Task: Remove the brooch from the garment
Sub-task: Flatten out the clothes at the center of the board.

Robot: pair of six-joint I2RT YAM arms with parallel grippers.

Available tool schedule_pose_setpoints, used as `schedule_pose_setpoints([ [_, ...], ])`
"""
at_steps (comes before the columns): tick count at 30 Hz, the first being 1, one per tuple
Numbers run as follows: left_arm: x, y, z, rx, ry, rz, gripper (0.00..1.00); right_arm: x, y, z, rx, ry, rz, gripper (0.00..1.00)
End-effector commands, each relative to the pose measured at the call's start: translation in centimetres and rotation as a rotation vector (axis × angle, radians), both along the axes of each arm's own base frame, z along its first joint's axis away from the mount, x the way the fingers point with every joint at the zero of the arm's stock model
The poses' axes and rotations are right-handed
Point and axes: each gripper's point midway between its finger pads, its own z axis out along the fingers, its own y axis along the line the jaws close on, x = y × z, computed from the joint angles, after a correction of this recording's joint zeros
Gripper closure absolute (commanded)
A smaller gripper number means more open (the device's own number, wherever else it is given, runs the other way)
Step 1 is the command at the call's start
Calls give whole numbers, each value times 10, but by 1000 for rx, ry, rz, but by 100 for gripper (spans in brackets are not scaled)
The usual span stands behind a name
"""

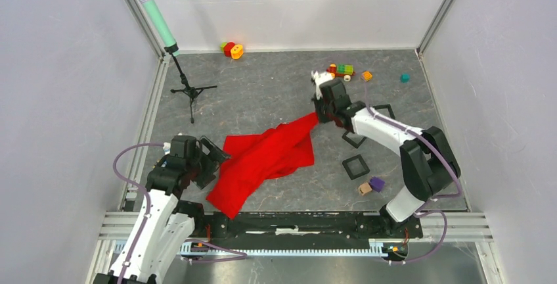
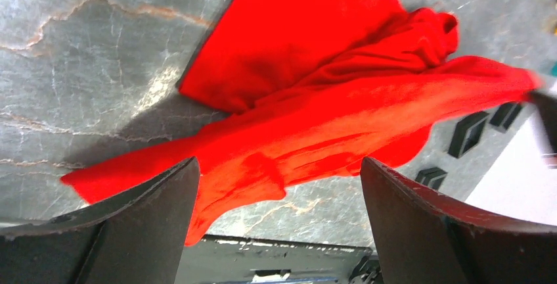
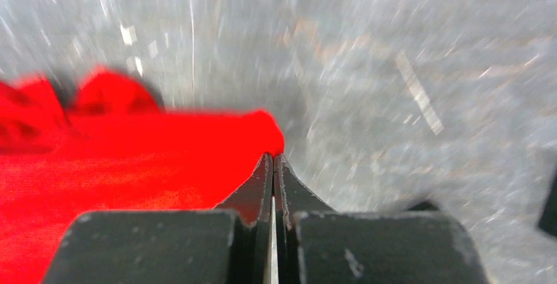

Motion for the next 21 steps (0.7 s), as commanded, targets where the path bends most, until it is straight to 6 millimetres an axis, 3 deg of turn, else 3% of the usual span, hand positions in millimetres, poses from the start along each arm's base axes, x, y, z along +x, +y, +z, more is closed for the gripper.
schedule_pose_setpoints([
  [1, -11, -11, 1, -15, 56, -92, 4, 71, -3, 100, 179, -180, -78, 100],
  [6, -16, -22, 0, -14, 73, -157, 7, 130, -41, 175, 223, -325, -198, 100],
  [9, -19, -43, 2, -36, 59, -236, 12, 149, -57, 192, 241, -336, -228, 100],
  [11, -21, -64, -2, -45, 54, -308, 14, 149, -57, 195, 243, -337, -217, 100],
  [16, -20, -113, -15, -25, 61, -466, 26, 139, -55, 178, 238, -299, -198, 100],
  [18, -12, -131, -18, -43, 46, -476, 27, 133, -54, 171, 245, -287, -186, 100],
  [21, 15, -140, -17, -24, -29, -387, 26, 122, -55, 167, 257, -285, -184, 100],
])
